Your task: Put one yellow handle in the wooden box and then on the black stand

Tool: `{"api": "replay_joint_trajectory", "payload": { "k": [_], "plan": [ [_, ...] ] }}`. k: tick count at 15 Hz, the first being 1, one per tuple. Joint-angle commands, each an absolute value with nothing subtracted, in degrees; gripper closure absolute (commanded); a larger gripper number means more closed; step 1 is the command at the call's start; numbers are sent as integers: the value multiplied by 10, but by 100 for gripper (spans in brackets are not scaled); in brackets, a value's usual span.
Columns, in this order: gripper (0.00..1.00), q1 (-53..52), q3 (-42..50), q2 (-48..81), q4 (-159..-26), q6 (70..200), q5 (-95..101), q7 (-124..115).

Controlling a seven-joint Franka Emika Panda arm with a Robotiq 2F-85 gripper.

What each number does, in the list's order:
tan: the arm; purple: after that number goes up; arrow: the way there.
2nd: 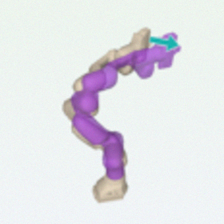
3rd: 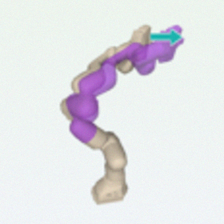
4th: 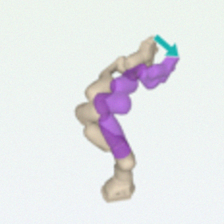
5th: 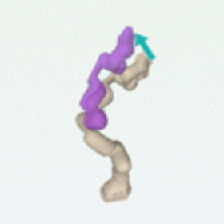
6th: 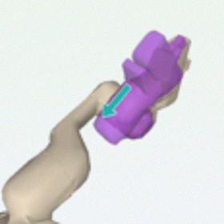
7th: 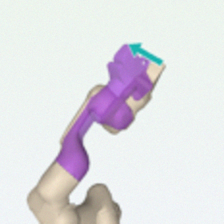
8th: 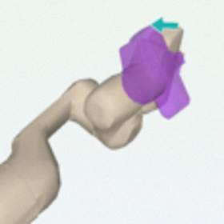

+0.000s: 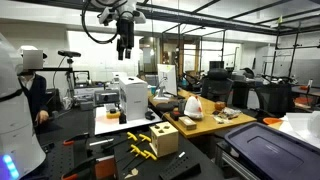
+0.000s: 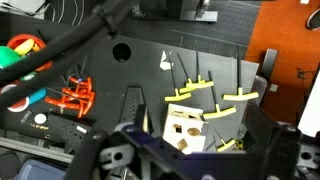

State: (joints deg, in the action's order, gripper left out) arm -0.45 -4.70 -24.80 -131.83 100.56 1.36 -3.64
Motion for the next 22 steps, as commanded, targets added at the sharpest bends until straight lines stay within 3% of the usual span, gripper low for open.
{"api": "replay_joint_trajectory", "payload": {
  "k": [1,22],
  "plan": [
    [0,-11,-42,-247,-1317,1004,16,-38],
    [0,-6,-33,-222,-1332,1052,6,-43]
  ]
}}
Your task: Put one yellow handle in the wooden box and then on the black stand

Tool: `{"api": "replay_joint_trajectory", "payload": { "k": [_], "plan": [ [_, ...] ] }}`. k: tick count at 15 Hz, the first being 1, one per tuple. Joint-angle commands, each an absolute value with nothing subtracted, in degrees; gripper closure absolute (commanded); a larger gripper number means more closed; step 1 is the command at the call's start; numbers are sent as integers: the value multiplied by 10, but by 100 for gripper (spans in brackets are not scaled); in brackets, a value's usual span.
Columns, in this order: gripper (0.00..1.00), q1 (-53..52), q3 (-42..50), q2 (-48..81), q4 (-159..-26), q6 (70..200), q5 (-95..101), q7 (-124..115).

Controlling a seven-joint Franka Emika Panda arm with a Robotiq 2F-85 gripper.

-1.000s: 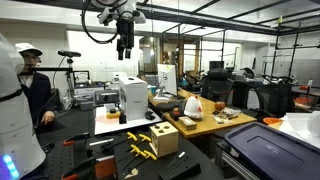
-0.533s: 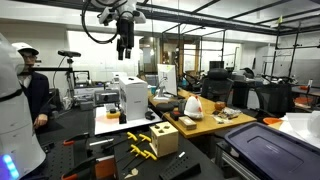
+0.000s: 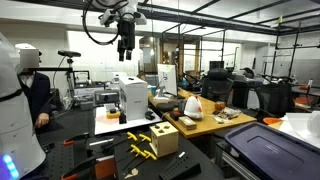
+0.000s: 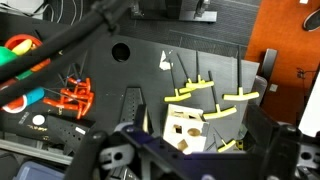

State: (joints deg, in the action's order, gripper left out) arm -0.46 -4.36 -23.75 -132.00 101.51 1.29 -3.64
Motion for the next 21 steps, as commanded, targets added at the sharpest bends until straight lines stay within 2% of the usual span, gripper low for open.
{"api": "replay_joint_trajectory", "payload": {
  "k": [1,13,21],
  "plan": [
    [0,-5,-30,-214,-1337,1067,2,-44],
    [0,-10,-5,-28,-1382,1229,-56,4],
    [0,-9,-18,151,-1374,1407,-65,-9]
  ]
}}
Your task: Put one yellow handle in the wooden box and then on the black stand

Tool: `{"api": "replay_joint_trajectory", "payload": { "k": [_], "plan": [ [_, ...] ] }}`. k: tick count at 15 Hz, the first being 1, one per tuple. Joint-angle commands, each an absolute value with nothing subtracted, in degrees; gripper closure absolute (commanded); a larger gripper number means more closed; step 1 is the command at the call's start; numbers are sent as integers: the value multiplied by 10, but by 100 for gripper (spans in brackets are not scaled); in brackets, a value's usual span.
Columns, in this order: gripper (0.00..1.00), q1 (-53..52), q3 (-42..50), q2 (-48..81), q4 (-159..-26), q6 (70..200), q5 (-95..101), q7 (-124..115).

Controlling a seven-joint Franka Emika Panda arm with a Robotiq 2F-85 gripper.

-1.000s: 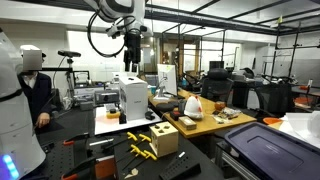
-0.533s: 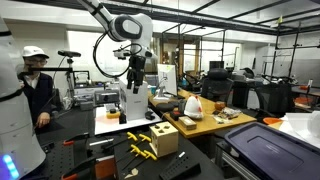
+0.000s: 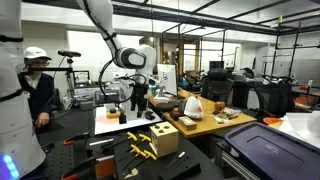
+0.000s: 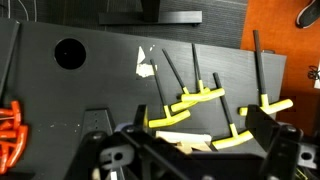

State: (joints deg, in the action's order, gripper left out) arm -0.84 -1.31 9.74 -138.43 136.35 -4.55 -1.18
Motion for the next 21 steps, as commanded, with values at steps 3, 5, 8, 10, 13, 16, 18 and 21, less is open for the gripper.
{"api": "replay_joint_trajectory", "payload": {
  "k": [3,5,8,10,13,16,18,21],
  "plan": [
    [0,-3,-30,219,-1357,1437,-91,-1],
    [0,-1,-40,264,-1342,1461,-110,-3],
    [0,-5,-47,322,-1318,1505,-116,-14],
    [0,-2,-50,361,-1291,1513,-114,-17],
    [0,0,-51,409,-1259,1517,-113,-21],
    [0,-8,-45,447,-1233,1525,-107,-31],
    [0,-17,-40,469,-1218,1533,-103,-41],
    [0,-33,-33,493,-1203,1550,-98,-60]
  ]
}}
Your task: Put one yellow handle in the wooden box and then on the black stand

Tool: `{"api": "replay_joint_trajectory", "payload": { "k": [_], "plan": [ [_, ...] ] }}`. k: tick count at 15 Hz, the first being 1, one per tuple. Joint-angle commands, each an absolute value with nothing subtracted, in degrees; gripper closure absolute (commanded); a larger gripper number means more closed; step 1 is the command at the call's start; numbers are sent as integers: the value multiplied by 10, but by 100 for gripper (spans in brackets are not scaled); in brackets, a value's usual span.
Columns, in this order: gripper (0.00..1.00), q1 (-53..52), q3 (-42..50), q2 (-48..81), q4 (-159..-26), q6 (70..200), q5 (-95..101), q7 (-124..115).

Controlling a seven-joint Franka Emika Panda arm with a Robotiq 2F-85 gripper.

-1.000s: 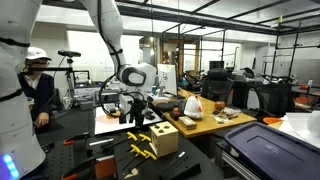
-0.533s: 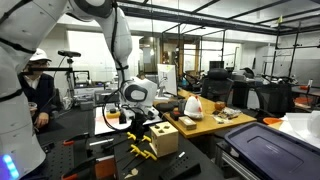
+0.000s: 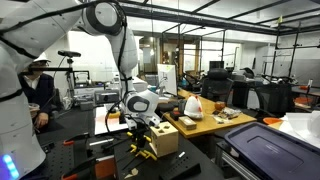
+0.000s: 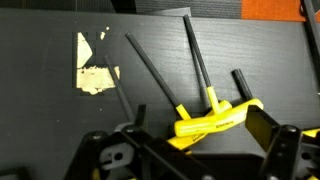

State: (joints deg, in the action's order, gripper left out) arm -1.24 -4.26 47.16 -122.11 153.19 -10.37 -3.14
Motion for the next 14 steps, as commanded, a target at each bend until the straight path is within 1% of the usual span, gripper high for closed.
{"api": "replay_joint_trajectory", "payload": {
  "k": [1,10,14],
  "plan": [
    [0,-34,-35,500,-1199,1553,-98,-63],
    [0,-33,-56,505,-1201,1558,-104,-55],
    [0,-40,-45,514,-1196,1553,-96,-58]
  ]
}}
